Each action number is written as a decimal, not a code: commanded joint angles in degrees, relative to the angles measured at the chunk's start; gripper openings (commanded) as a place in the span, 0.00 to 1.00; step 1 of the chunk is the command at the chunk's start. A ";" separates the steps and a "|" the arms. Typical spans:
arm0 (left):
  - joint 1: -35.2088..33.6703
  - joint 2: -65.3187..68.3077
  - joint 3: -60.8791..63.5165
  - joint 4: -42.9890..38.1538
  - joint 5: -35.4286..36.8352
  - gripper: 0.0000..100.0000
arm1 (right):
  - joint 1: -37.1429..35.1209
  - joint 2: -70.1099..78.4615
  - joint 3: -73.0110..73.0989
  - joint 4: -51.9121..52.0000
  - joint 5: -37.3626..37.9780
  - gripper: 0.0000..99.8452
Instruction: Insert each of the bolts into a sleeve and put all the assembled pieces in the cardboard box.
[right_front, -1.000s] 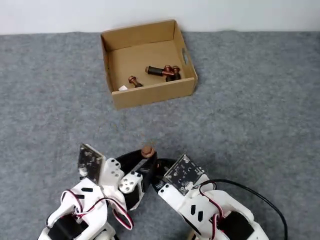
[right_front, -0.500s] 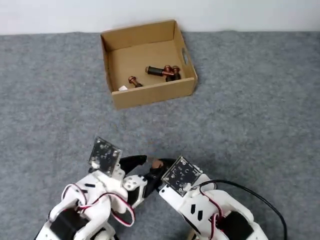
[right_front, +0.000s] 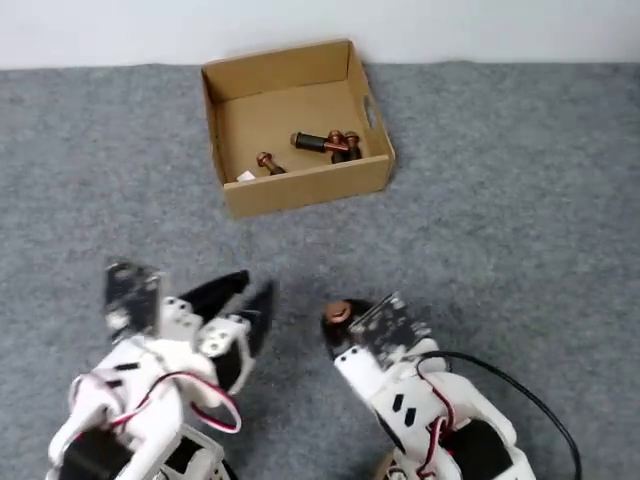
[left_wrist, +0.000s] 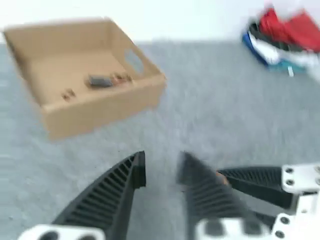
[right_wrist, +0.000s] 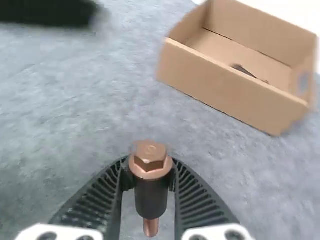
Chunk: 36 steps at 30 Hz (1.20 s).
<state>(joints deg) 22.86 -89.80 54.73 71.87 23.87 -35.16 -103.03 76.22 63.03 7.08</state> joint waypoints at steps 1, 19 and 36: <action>-5.71 -5.71 0.92 0.35 -0.88 0.01 | 6.20 -0.22 -4.84 -1.54 -4.31 0.01; -21.01 -13.63 33.89 -0.09 -12.40 0.00 | 13.14 34.59 -31.74 -9.54 -16.79 0.01; -21.36 -13.63 41.80 -1.05 -20.48 0.01 | 15.43 91.30 -74.11 -29.05 -1.32 0.01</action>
<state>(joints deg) 1.76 -102.99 96.84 71.87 1.54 -20.22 -17.58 9.93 38.07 1.89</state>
